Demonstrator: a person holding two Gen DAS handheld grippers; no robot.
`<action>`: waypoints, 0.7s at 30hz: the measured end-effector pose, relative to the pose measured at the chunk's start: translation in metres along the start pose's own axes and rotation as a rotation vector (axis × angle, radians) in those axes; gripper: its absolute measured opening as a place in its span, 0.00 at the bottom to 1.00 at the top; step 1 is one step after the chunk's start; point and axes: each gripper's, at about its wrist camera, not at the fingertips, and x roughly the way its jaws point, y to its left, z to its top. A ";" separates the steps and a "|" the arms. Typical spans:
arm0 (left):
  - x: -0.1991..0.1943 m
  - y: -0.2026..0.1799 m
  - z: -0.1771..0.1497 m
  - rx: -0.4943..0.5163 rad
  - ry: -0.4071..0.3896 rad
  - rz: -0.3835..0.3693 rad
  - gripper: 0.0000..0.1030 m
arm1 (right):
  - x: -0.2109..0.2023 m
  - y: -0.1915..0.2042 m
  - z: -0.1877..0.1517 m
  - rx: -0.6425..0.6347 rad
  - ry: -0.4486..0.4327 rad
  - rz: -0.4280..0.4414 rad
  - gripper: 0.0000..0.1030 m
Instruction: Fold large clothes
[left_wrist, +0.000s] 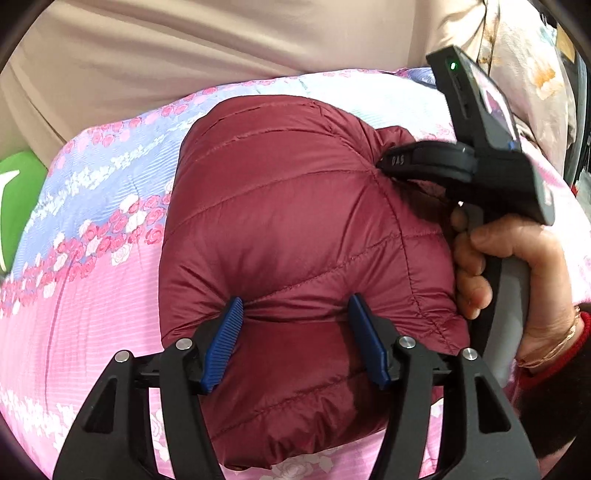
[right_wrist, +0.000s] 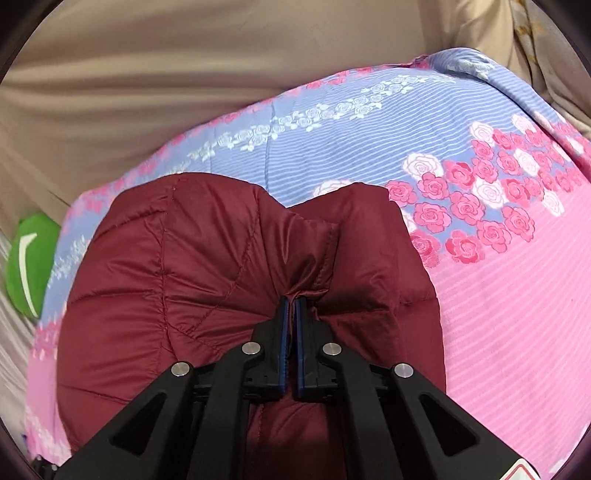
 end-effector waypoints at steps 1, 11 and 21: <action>-0.005 0.007 0.003 -0.030 0.009 -0.038 0.56 | 0.001 0.000 0.000 -0.001 0.005 0.000 0.00; -0.036 0.068 0.012 -0.183 0.007 -0.075 0.56 | -0.116 0.012 -0.009 -0.050 -0.122 0.103 0.15; -0.007 0.037 0.002 -0.098 0.047 -0.016 0.64 | -0.068 0.001 -0.087 -0.139 0.068 0.018 0.00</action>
